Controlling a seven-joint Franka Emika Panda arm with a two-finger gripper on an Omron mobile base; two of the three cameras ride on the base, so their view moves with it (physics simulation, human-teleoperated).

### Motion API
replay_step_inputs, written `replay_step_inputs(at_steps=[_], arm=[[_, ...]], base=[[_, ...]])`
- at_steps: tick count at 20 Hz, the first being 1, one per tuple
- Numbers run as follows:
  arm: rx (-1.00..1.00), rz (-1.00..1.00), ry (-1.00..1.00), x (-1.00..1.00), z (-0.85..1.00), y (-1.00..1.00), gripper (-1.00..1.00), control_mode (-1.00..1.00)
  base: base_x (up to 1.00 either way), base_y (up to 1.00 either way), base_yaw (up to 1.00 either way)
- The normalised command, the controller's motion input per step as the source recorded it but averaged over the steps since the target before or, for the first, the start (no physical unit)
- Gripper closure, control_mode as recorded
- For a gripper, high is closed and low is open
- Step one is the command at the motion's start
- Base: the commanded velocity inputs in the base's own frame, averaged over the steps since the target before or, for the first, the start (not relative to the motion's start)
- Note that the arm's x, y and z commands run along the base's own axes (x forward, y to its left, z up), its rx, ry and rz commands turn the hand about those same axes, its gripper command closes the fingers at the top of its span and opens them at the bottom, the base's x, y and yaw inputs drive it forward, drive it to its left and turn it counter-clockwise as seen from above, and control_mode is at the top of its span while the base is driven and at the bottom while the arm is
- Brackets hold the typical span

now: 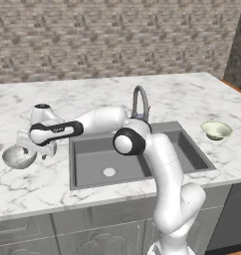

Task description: Rinse each bowl for a few seconds and place them down in the sink or on the counter.

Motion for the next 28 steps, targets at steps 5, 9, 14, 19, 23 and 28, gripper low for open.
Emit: replay_step_inputs(at_steps=[5,9,14,19,23,28], arm=[[0.0,-0.01,0.0,0.28,-0.21,0.11,-1.0,-1.0],[0.0,-0.01,0.0,0.27,-0.17,0.07,-1.0,-1.0],[0.0,-0.01,0.0,0.16,-0.13,0.05,-1.0,-1.0],[0.0,0.0,0.0,0.0,-0.07,0.0,1.0,-1.0],[0.02,0.0,0.0,-0.01,-0.09,0.0,1.0,-1.0],[0.05,0.0,0.0,-0.01,-0.01,-0.05,1.0,-1.0]], base=[[0.0,0.0,0.0],[0.0,0.0,0.0],[0.0,0.0,0.0],[0.0,0.0,0.0],[0.0,0.0,0.0],[0.0,0.0,0.0]])
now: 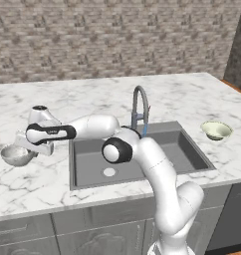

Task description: Rinse each bowl for a few seconds and place them down in the sink or on the counter.

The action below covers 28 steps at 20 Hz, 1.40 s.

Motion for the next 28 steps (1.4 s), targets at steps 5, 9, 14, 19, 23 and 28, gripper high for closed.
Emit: replay_step_inputs(at_steps=[5,9,14,19,23,28], arm=[[0.13,0.0,0.0,-0.19,0.03,-0.36,1.0,-1.0],[0.02,0.03,0.0,-0.47,0.0,-0.69,1.0,-1.0],[0.0,0.09,0.0,-0.46,0.14,-0.75,1.0,-1.0],[0.0,0.12,0.0,-0.36,0.45,-0.83,1.0,-1.0],[0.0,0.08,-0.01,-0.17,0.49,-0.7,1.0,-1.0],[0.0,0.04,-0.09,-0.38,0.22,-0.7,1.0,-1.0]], base=[[0.0,0.0,0.0],[0.0,0.0,0.0],[0.0,0.0,0.0],[0.0,0.0,0.0],[0.0,0.0,0.0],[0.0,0.0,0.0]])
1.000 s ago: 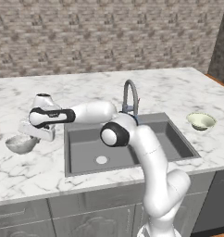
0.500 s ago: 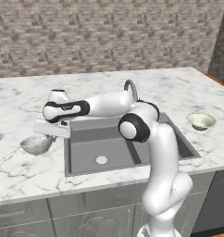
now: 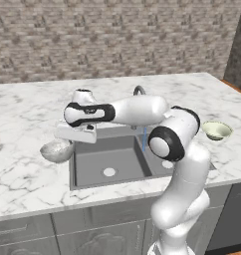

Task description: Rinse each bowl for a few seconds and place them down in the sink or on the counter.

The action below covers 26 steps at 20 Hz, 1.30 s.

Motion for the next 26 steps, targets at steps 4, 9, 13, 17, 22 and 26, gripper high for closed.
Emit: replay_step_inputs(at_steps=[4,9,13,17,22,26], arm=[[0.05,0.0,-0.14,-0.58,0.09,-0.67,1.0,-1.0],[0.04,0.01,-0.12,-0.33,0.3,-0.75,1.0,-1.0],[0.07,0.04,-0.07,-0.13,0.2,-0.91,1.0,-1.0],[0.1,0.13,-0.03,-0.27,0.03,-0.98,1.0,-1.0],[0.11,0.16,0.0,-0.16,0.0,-0.85,1.0,-1.0],[0.13,0.14,0.0,0.0,0.0,-0.86,1.0,-1.0]], base=[[0.0,0.0,0.0],[0.0,0.0,0.0],[0.0,0.0,0.0],[0.0,0.0,0.0],[0.0,0.0,0.0],[0.0,0.0,0.0]])
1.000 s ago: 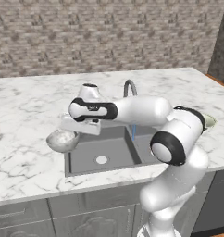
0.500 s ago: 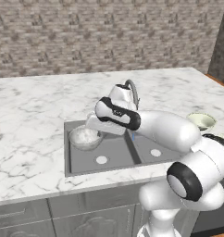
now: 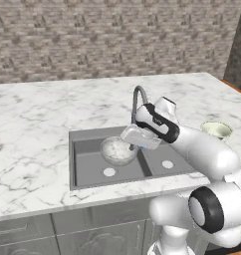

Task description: Rinse each bowl for a few seconds and place them down in the sink or on the counter.

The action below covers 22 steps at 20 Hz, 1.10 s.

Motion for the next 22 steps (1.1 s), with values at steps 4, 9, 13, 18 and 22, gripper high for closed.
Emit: replay_step_inputs(at_steps=[4,9,13,18,22], arm=[[0.1,0.1,0.0,0.0,-0.02,-0.88,1.0,-1.0],[0.08,0.03,0.0,0.1,-0.09,-0.76,1.0,-1.0],[0.03,0.03,0.0,0.25,-0.15,-0.64,1.0,-1.0],[0.05,0.01,0.0,0.22,-0.04,-0.57,1.0,-1.0],[0.05,0.0,0.0,0.36,0.0,-0.42,1.0,-1.0]], base=[[0.0,0.0,0.0],[0.0,0.0,0.0],[0.0,0.0,0.0],[0.0,0.0,0.0],[0.0,0.0,0.0]])
